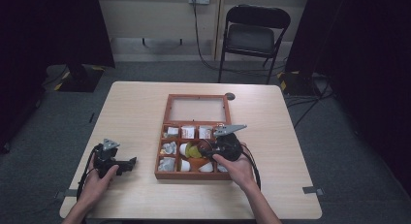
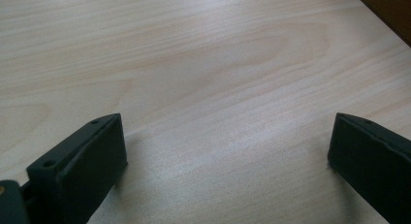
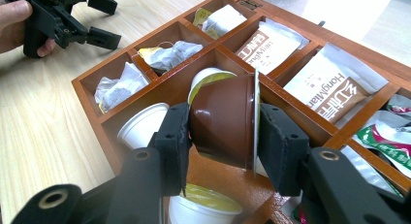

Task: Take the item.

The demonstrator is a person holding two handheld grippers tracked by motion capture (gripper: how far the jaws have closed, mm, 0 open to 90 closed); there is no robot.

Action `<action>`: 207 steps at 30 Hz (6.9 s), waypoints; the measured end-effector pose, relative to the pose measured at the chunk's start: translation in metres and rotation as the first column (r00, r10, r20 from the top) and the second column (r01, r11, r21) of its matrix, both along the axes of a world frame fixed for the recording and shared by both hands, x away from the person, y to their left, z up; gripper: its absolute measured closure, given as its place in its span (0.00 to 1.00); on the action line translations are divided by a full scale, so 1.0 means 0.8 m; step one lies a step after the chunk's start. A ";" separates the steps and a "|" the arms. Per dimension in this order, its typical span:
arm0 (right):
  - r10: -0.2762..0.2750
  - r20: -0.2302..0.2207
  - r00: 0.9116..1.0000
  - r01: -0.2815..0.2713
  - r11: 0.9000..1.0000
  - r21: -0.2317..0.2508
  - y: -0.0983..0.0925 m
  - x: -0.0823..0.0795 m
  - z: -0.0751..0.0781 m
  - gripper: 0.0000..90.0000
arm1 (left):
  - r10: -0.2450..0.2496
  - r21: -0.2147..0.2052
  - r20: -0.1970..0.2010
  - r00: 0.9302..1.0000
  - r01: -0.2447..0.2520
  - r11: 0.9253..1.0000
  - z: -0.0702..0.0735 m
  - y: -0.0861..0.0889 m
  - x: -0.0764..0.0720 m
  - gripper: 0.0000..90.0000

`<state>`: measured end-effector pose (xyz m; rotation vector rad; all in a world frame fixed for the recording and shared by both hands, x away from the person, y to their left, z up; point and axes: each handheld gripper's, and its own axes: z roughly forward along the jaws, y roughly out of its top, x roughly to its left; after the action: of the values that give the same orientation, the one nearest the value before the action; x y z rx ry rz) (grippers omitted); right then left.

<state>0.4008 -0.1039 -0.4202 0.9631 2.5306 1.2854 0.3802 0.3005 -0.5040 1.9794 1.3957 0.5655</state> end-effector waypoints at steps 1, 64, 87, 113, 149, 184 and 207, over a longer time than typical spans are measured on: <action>0.000 0.000 1.000 0.000 1.000 0.000 0.000 0.000 0.000 0.63 | 0.000 0.000 0.000 1.000 0.000 1.000 0.000 0.000 0.000 0.00; -0.212 0.051 0.976 0.205 0.972 0.111 -0.119 -0.014 0.040 0.63 | 0.000 0.000 0.000 1.000 0.000 1.000 0.000 0.000 0.000 0.00; -0.322 0.032 0.946 0.320 0.946 0.059 -0.177 -0.018 0.002 0.63 | 0.000 0.000 0.002 1.000 0.000 1.000 0.000 0.000 0.001 0.00; -0.349 -0.026 0.937 0.346 0.934 -0.083 -0.174 0.021 -0.061 0.63 | 0.001 0.002 0.002 1.000 -0.001 1.000 0.000 0.000 0.001 0.00; -0.383 -0.050 0.922 0.384 0.923 0.003 -0.183 0.024 -0.066 0.30 | 0.010 -0.008 0.009 1.000 -0.010 1.000 -0.001 -0.002 0.000 0.00; -0.461 -0.009 0.887 0.461 0.888 -0.006 -0.235 -0.053 -0.049 0.22 | 0.009 -0.008 0.008 1.000 -0.009 1.000 -0.001 -0.002 0.000 0.00; -0.635 0.087 0.768 0.640 0.754 -0.151 -0.263 -0.058 -0.099 0.13 | 0.009 -0.007 0.009 1.000 -0.009 1.000 -0.001 -0.002 0.000 0.00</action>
<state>0.3547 -0.3142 -0.4995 1.5602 1.9435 0.8384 0.3804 0.2992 -0.5047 1.9638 1.4000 0.5718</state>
